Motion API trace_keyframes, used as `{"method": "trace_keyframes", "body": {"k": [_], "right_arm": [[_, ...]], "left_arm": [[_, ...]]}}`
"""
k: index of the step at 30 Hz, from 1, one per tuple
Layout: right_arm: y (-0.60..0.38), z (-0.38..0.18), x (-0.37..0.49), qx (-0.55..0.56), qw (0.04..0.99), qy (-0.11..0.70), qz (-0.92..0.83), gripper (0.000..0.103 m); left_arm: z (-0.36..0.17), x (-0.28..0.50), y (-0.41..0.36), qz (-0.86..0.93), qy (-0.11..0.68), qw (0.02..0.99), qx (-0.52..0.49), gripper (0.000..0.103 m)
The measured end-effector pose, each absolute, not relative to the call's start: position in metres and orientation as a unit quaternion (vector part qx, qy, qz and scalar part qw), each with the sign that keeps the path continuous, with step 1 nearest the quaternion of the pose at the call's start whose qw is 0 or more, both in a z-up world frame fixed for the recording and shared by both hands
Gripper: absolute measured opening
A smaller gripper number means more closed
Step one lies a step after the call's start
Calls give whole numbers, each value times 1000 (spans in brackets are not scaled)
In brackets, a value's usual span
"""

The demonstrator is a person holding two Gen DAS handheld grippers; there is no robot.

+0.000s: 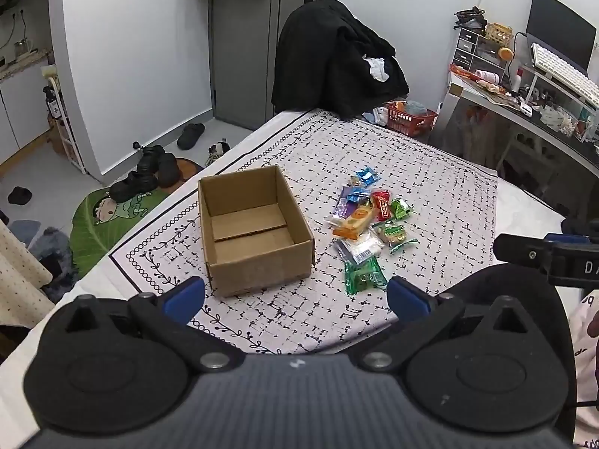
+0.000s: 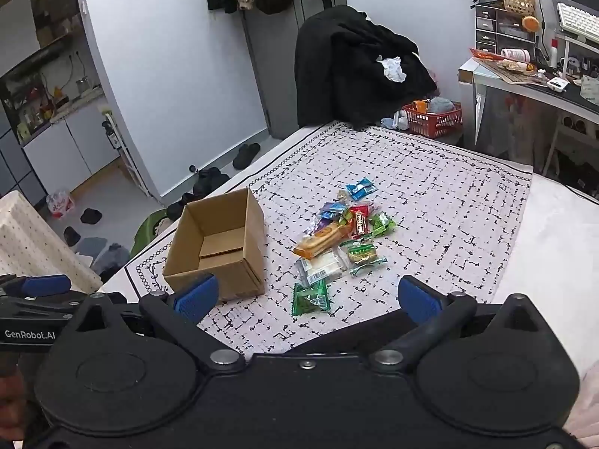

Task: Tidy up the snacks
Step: 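Move both grippers toward the pile of wrapped snacks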

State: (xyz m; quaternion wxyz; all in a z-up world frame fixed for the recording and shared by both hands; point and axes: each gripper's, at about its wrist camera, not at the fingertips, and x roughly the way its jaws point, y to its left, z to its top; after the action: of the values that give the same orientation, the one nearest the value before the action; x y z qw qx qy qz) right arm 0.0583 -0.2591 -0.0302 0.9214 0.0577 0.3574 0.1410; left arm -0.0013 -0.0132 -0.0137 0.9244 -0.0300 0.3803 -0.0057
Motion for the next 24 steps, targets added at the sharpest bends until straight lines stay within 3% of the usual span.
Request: {"method": "trace_keyframes", "body": {"k": [24], "right_arm": [[-258, -34, 58, 44, 919, 367, 139, 103]], "left_arm": [[-18, 0, -17, -10, 378, 925, -33, 103]]}}
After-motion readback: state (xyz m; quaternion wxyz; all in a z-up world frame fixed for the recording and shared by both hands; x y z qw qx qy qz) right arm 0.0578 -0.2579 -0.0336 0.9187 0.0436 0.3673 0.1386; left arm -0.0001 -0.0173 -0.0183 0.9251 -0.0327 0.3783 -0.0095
